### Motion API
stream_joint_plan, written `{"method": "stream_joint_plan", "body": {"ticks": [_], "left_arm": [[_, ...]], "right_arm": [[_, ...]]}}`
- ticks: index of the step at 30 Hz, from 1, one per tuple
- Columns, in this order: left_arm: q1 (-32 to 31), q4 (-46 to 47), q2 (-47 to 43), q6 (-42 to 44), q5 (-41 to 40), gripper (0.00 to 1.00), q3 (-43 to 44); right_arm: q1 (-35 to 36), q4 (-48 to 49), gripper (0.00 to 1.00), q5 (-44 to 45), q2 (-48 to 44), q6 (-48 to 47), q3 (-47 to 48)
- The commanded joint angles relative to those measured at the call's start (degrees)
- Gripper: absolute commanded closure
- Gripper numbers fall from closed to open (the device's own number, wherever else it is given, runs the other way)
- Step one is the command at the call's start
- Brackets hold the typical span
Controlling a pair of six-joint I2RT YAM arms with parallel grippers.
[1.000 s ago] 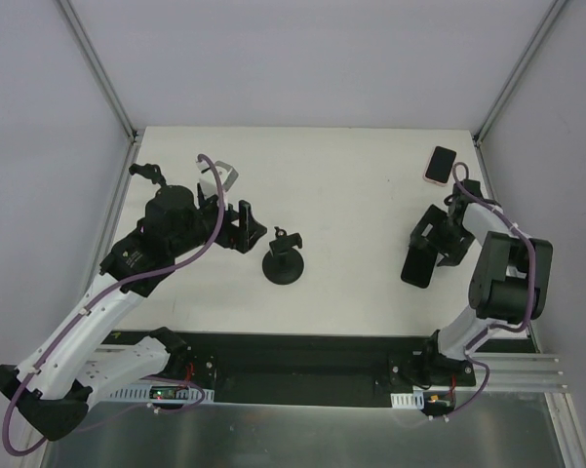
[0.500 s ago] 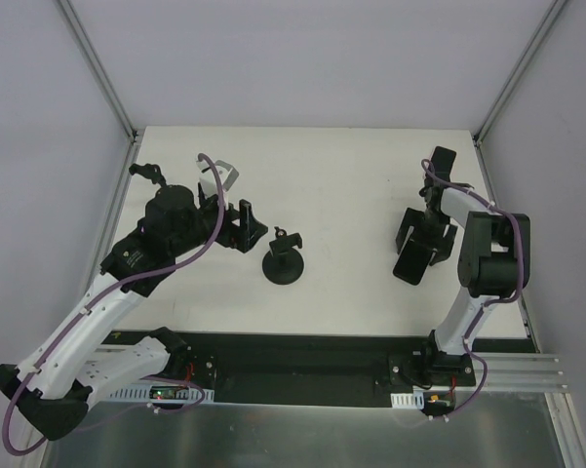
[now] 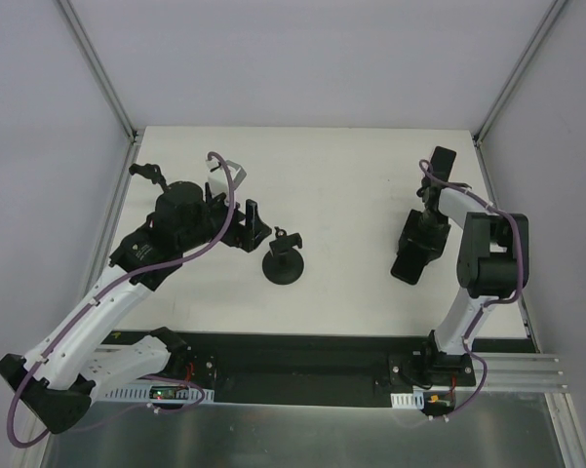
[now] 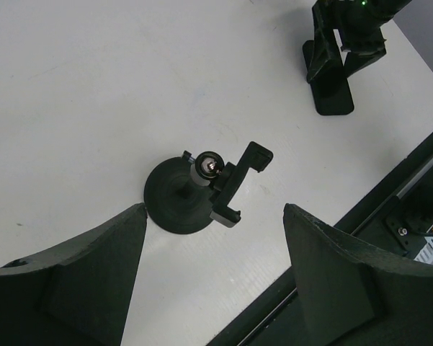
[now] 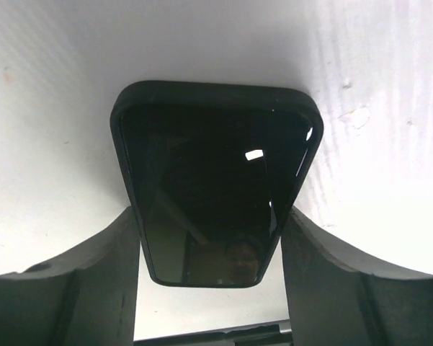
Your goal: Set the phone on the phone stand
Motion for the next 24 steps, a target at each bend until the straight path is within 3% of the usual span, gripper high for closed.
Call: {"method": "stream_joint_plan", "body": {"ticks": [1,3,4,9,13,14,15,18,21,24], "left_arm": [[-0.2,1.3,1.1,-0.1,0.0,0.25,0.5],[-0.2,1.6,1.3,-0.2,0.2,0.25,0.2],[-0.1,1.6,1.8,-0.2,-0.4,0.25,0.0],[-0.1,0.9,2.9,-0.3,0.1,0.25,0.5],[0.0,1.1,4.1,0.1,2.0,0.25,0.7],[0.1,1.2,4.1,0.3,3.2,0.25,0.7],[0.2,2.1,4.2,0.5,4.4,0.25,0.6],[0.6,4.1,4.2,-0.2,9.1,0.24,-0.5],[0.6,6.2,3.8,-0.5,14.9,0.25,-0.5],[0.6,11.5,1.5,-1.6,22.0,0.26,-2.6]], "right_arm": [[5.1,6.2,0.81,-3.1,-3.8,0.7,-4.2],[7.3,9.9,0.98,-3.1,-6.3,-0.1,-6.0],[8.1,11.0,0.99,-2.9,-8.8,-0.2,-6.7],[10.0,23.4,0.99,-4.6,-18.3,-0.2,-14.0],[10.0,36.6,0.99,-9.7,-33.5,0.5,-24.8],[9.1,40.3,0.99,-12.0,-35.9,3.8,-29.9],[8.3,49.7,0.99,-20.1,-37.9,6.6,-32.2],[7.3,62.3,0.99,-31.9,-41.2,16.5,-35.7],[7.5,68.8,0.99,-37.4,-42.0,24.4,-35.4],[8.1,69.2,0.99,-38.0,-46.3,27.2,-35.1]]}}
